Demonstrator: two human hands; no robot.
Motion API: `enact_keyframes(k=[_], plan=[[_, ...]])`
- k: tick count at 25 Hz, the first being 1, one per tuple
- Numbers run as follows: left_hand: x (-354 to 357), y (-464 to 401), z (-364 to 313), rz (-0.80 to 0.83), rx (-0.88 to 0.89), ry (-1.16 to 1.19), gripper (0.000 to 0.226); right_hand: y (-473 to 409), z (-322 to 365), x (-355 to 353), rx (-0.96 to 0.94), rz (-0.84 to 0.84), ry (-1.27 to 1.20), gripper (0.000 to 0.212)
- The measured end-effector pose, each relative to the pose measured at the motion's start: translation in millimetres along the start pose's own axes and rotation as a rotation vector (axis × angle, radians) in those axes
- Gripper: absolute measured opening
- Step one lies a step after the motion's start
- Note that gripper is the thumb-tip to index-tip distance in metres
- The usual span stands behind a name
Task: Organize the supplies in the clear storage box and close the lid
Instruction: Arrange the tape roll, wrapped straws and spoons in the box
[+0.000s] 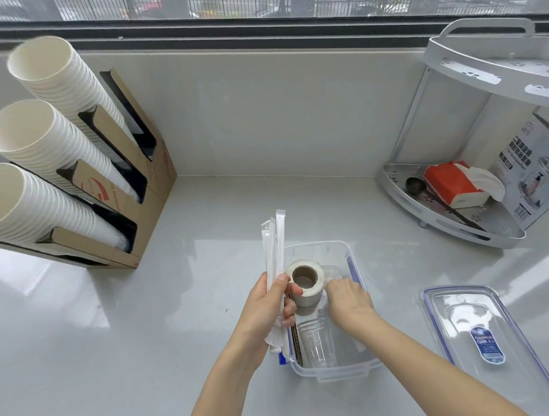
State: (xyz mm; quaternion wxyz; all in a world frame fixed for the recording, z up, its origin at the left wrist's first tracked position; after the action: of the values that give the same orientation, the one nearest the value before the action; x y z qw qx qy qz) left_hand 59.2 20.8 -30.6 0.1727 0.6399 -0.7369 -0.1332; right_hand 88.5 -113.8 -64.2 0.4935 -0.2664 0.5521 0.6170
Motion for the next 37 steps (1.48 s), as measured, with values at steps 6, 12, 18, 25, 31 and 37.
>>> enact_keyframes(k=[6, 12, 18, 25, 31, 37], plan=[[3, -2, -3, 0.001, 0.028, -0.045, 0.024, 6, -8, -24, 0.046, -0.114, -0.223, 0.026], [18, -1, -3, 0.055, 0.028, -0.033, 0.021, 25, -16, -53, -0.071, -0.182, -0.813, 0.024], [41, 6, -10, 0.139, 0.124, -0.232, 0.023, 43, -9, -59, -0.181, -0.153, -1.01, 0.017], [60, 7, -12, 0.197, 0.166, -0.229, 0.016, 55, -15, -66, -0.197, -0.058, -1.434, 0.007], [81, 5, -11, 0.289, 0.222, -0.31, 0.02, 56, -25, -97, -0.302, -0.09, -1.517, 0.027], [99, 0, -13, 0.306, 0.303, -0.519, 0.024, 61, -29, -94, -0.365, -0.093, -1.496, 0.031]])
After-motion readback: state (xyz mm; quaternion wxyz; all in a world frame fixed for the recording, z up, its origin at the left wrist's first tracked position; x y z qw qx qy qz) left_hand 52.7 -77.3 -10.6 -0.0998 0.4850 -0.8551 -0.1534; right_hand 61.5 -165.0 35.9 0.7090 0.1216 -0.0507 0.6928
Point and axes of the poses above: each hand's wrist, its own y-axis away from the middle knuckle, its own x-axis out of the palm, z = x × y, the point moved 7 cm from there along -y, towards the middle knuckle, and after that the axes turned 12 degrees about -y, right-handed, at the moved point
